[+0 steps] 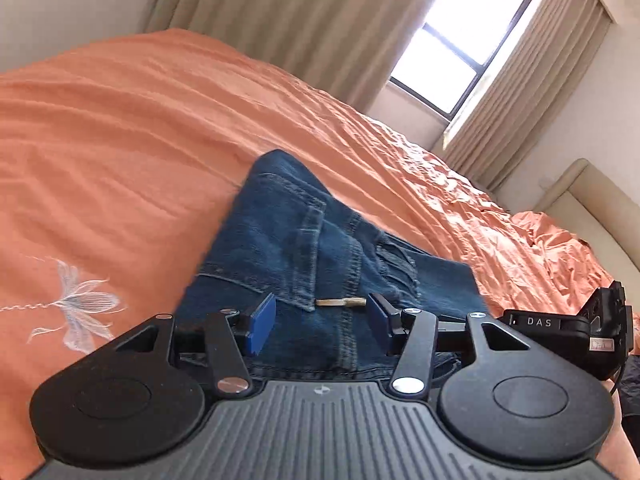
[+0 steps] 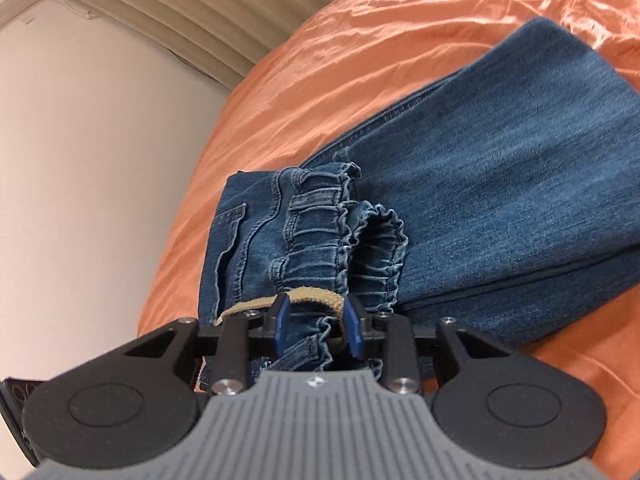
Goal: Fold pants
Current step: 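Lift the waistband with the right gripper and fold it over toward the hems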
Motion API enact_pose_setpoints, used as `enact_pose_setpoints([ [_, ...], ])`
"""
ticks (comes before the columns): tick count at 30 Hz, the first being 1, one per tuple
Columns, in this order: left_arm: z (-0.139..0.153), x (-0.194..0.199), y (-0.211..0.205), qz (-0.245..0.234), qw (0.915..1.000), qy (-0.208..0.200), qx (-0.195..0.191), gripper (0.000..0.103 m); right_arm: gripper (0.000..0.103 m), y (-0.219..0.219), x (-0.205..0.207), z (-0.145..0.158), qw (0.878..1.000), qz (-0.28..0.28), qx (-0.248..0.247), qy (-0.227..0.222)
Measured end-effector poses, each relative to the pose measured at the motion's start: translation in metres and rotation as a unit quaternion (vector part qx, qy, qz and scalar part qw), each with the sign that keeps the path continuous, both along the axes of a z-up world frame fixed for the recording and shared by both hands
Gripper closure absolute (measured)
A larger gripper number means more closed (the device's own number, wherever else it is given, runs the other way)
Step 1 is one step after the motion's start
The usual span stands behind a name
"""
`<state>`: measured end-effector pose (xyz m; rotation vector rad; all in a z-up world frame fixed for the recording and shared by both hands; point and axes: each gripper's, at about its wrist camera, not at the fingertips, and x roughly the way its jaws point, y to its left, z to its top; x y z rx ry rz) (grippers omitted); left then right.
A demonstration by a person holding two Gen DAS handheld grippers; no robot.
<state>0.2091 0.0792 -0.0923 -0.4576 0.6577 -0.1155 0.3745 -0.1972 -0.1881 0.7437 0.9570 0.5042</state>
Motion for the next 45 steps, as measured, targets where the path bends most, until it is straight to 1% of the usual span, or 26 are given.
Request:
enact_pose_setpoints([
  [2, -0.006, -0.004, 0.007, 0.023, 0.9996, 0.013, -0.004, 0.043, 0.088, -0.005, 0.005, -0.008, 0.999, -0.006, 0.035, 0.011],
  [3, -0.008, -0.005, 0.01, 0.034, 0.9992, 0.018, -0.009, 0.043, 0.103, -0.008, 0.004, -0.008, 0.999, -0.008, 0.051, 0.009],
  [5, -0.009, -0.007, 0.013, 0.053, 0.9983, 0.018, -0.019, 0.043, 0.103, -0.017, -0.002, 0.004, 0.996, -0.009, 0.093, -0.012],
  [7, -0.008, -0.009, 0.014, 0.063, 0.9975, 0.008, -0.029, 0.043, 0.103, -0.024, -0.015, 0.028, 0.99, 0.007, 0.125, -0.06],
  [9, -0.007, -0.01, 0.014, 0.065, 0.9972, -0.002, -0.039, 0.043, 0.103, -0.026, -0.033, 0.052, 0.988, 0.021, 0.107, -0.108],
  [10, -0.006, -0.01, 0.013, 0.064, 0.9972, -0.004, -0.039, 0.043, 0.103, -0.027, -0.04, 0.058, 0.989, 0.02, 0.088, -0.12],
  [12, -0.007, -0.011, 0.012, 0.069, 0.9971, -0.001, -0.031, 0.043, 0.103, -0.029, -0.048, 0.057, 0.992, -0.002, 0.047, -0.116],
  [14, -0.009, -0.012, 0.012, 0.08, 0.9964, 0.007, -0.024, 0.043, 0.099, -0.033, -0.042, 0.042, 0.997, -0.015, 0.033, -0.075],
  [15, -0.01, -0.011, 0.012, 0.086, 0.996, 0.012, -0.024, 0.043, 0.088, -0.033, -0.038, 0.033, 0.998, -0.015, 0.038, -0.053],
  [16, -0.012, -0.011, 0.014, 0.088, 0.9957, 0.018, -0.023, 0.043, 0.074, -0.032, -0.034, 0.024, 0.998, -0.011, 0.051, -0.034],
  [17, -0.014, -0.011, 0.015, 0.092, 0.9952, 0.024, -0.023, 0.043, 0.068, -0.031, -0.031, 0.019, 0.998, -0.01, 0.057, -0.024],
  [21, -0.019, -0.011, 0.016, 0.097, 0.9943, 0.036, -0.023, 0.043, 0.06, -0.026, -0.019, 0.011, 0.999, -0.01, 0.038, -0.019],
  [23, -0.021, -0.011, 0.017, 0.1, 0.994, 0.038, -0.023, 0.043, 0.061, -0.021, -0.009, 0.003, 0.999, 0.003, 0.052, -0.009],
  [24, -0.022, -0.011, 0.017, 0.101, 0.9938, 0.04, -0.025, 0.043, 0.062, -0.018, -0.006, -0.001, 0.998, 0.012, 0.062, -0.005],
  [25, -0.023, -0.01, 0.019, 0.102, 0.9935, 0.043, -0.028, 0.043, 0.071, -0.015, -0.004, -0.004, 0.998, 0.016, 0.066, -0.003],
  [27, -0.026, -0.008, 0.02, 0.103, 0.9929, 0.048, -0.034, 0.043, 0.092, -0.011, -0.005, -0.001, 0.998, 0.021, 0.061, -0.02],
  [28, -0.027, -0.007, 0.021, 0.103, 0.9927, 0.05, -0.037, 0.043, 0.097, -0.012, -0.007, 0.005, 0.997, 0.022, 0.059, -0.035],
  [29, -0.027, -0.007, 0.022, 0.103, 0.9927, 0.049, -0.041, 0.043, 0.102, -0.014, -0.01, 0.013, 0.995, 0.03, 0.077, -0.053],
  [31, -0.025, -0.01, 0.024, 0.101, 0.9926, 0.035, -0.057, 0.043, 0.103, -0.018, -0.021, 0.036, 0.988, 0.053, 0.109, -0.091],
  [33, -0.021, -0.014, 0.026, 0.097, 0.9923, 0.015, -0.075, 0.043, 0.103, -0.017, -0.036, 0.057, 0.984, 0.078, 0.089, -0.131],
  [34, -0.019, -0.016, 0.027, 0.095, 0.9923, 0.005, -0.079, 0.043, 0.103, -0.016, -0.041, 0.061, 0.984, 0.087, 0.077, -0.136],
  [36, -0.017, -0.017, 0.027, 0.09, 0.9925, -0.003, -0.082, 0.043, 0.103, -0.016, -0.052, 0.056, 0.987, 0.103, 0.048, -0.11],
  [39, -0.018, -0.013, 0.025, 0.081, 0.9935, 0.002, -0.08, 0.043, 0.103, -0.015, -0.053, 0.032, 0.993, 0.095, -0.028, -0.061],
  [40, -0.019, -0.01, 0.023, 0.076, 0.9941, 0.004, -0.077, 0.043, 0.103, -0.014, -0.049, 0.021, 0.994, 0.089, -0.042, -0.04],
  [42, -0.019, -0.005, 0.017, 0.062, 0.996, 0.005, -0.064, 0.044, 0.103, -0.014, -0.042, 0.006, 0.995, 0.082, -0.052, -0.013],
  [45, -0.021, 0.003, 0.005, 0.034, 0.9989, 0.014, -0.027, 0.044, 0.103, -0.006, -0.039, -0.003, 0.993, 0.074, -0.091, -0.003],
])
